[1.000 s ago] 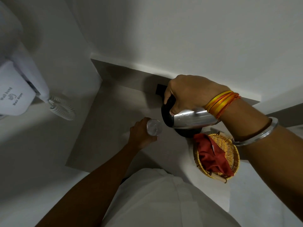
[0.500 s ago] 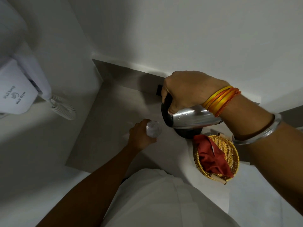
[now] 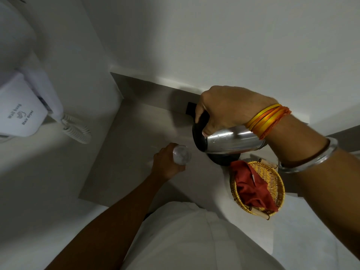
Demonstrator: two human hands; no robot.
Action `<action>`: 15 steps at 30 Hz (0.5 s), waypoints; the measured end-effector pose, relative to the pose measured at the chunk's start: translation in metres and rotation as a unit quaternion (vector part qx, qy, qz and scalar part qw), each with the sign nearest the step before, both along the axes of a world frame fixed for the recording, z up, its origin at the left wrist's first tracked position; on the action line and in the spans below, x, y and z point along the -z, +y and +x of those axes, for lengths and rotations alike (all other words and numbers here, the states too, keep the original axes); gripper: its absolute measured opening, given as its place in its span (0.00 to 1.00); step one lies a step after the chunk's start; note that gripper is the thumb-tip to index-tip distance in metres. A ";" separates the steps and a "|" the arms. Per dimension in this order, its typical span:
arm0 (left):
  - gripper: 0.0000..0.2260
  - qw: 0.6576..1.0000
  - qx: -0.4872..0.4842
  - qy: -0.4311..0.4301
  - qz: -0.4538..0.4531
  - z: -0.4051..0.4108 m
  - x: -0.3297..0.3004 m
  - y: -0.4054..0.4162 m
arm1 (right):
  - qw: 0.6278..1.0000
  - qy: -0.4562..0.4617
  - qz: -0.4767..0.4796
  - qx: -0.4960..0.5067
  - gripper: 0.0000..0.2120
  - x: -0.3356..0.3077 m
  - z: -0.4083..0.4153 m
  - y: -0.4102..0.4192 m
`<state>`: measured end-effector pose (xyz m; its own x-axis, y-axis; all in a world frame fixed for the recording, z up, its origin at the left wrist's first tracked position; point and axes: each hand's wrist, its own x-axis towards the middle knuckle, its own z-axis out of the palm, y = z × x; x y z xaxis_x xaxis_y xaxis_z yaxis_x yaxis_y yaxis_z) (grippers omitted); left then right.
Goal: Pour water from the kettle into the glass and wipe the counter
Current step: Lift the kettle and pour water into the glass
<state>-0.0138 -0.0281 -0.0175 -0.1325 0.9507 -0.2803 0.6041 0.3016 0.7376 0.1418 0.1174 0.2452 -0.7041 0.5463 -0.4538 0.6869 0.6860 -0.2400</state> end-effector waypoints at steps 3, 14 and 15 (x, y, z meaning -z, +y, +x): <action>0.37 1.000 -0.006 0.005 -0.006 -0.001 0.001 -0.001 | 0.999 0.015 -0.027 0.017 0.18 0.000 0.007 0.000; 0.40 1.000 -0.017 0.016 -0.008 -0.003 0.003 0.002 | 0.953 0.202 -0.156 0.162 0.12 0.058 0.068 0.014; 0.40 1.000 -0.017 0.014 -0.008 -0.003 0.003 0.002 | 0.942 0.229 -0.159 0.189 0.10 0.068 0.075 0.013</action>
<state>-0.0169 -0.0263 -0.0202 -0.1728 0.9407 -0.2918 0.6129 0.3346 0.7158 0.2164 0.1306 0.1774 -0.6487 0.6846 -0.3324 0.6419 0.2577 -0.7221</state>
